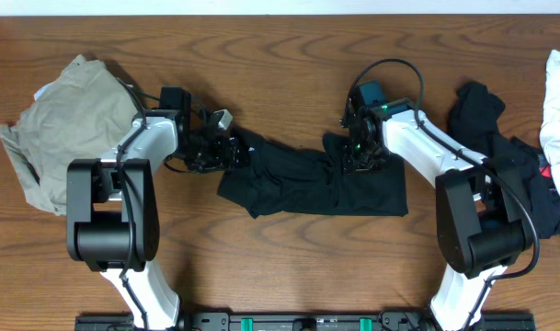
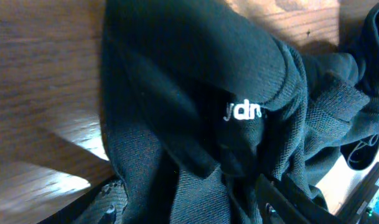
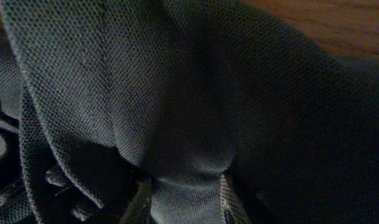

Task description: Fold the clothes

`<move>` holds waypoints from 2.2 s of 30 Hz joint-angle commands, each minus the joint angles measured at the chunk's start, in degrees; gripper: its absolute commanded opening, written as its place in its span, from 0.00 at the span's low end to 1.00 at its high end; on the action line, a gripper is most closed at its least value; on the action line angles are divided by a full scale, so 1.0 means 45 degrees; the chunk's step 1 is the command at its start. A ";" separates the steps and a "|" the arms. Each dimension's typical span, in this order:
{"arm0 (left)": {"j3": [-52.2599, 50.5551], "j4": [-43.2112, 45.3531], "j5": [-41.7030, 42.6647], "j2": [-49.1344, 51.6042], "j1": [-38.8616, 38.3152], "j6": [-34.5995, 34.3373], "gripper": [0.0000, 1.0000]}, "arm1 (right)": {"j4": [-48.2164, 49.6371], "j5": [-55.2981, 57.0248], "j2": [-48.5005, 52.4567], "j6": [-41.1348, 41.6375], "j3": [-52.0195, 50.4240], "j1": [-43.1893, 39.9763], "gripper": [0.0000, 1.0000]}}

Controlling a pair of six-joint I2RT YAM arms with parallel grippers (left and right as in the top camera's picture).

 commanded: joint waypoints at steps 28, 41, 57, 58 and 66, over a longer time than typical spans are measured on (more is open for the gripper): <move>-0.0748 -0.0699 0.0019 0.0840 -0.0277 0.0651 0.88 | 0.0170 -0.0117 0.1122 0.0058 -0.0437 0.0243 0.35; -0.0903 -0.0597 0.0034 0.0865 -0.0325 0.0554 0.64 | 0.0165 -0.0199 0.1122 0.0058 -0.0437 0.0253 0.35; -0.0447 -0.1180 -0.0049 0.0243 0.0068 -0.0515 0.06 | -0.0214 -0.0204 0.0981 0.0049 -0.0257 0.0238 0.33; -0.0389 -0.1336 -0.0262 0.0034 0.0155 -0.0651 0.06 | -0.0355 -0.0209 0.0869 0.0049 -0.0170 0.0214 0.33; -0.0316 -0.1885 -0.3327 -0.2074 0.0816 -0.1370 0.06 | -0.1069 -0.0199 -0.0520 0.0044 0.0593 0.0175 0.34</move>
